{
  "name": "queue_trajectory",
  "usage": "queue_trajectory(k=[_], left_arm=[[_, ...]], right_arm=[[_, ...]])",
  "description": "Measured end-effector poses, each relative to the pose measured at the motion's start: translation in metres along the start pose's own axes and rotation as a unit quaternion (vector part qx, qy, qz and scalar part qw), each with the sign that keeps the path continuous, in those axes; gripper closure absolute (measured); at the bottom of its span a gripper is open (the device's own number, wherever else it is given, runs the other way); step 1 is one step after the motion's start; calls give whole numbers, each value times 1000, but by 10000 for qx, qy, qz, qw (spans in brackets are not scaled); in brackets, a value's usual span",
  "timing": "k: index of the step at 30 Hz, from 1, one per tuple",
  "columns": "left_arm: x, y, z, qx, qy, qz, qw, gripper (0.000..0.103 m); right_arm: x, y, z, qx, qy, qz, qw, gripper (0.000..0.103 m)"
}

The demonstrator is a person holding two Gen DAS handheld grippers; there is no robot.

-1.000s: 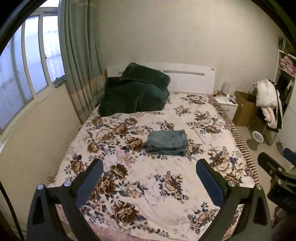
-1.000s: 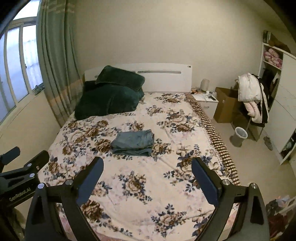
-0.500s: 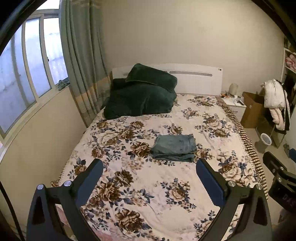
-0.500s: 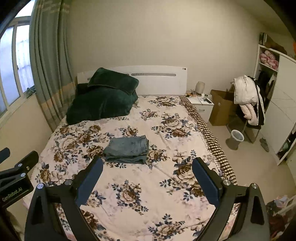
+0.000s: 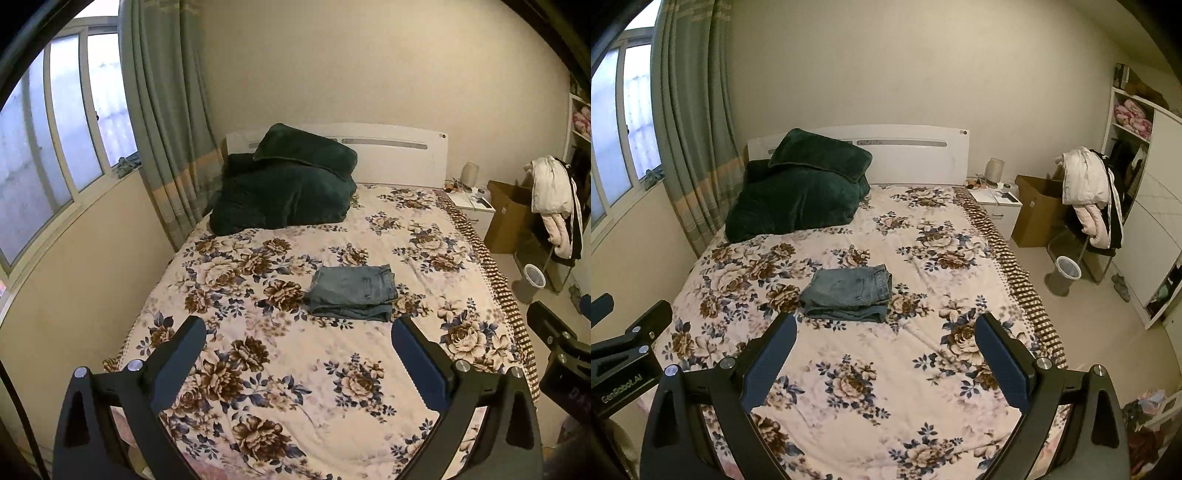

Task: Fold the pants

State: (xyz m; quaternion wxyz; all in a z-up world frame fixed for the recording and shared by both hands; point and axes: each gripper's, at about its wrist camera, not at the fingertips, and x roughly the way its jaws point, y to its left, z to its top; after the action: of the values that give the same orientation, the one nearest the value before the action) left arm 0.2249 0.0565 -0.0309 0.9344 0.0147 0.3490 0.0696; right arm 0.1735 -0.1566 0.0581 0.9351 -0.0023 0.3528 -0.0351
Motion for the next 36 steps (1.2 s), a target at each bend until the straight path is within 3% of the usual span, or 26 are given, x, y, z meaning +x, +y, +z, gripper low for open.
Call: queue_trajectory(k=[36], left_arm=[[-8,-3,4,17,-119,28,9999,0]], right_arm=[[-7,6,-6,33,42,102,9999,3]])
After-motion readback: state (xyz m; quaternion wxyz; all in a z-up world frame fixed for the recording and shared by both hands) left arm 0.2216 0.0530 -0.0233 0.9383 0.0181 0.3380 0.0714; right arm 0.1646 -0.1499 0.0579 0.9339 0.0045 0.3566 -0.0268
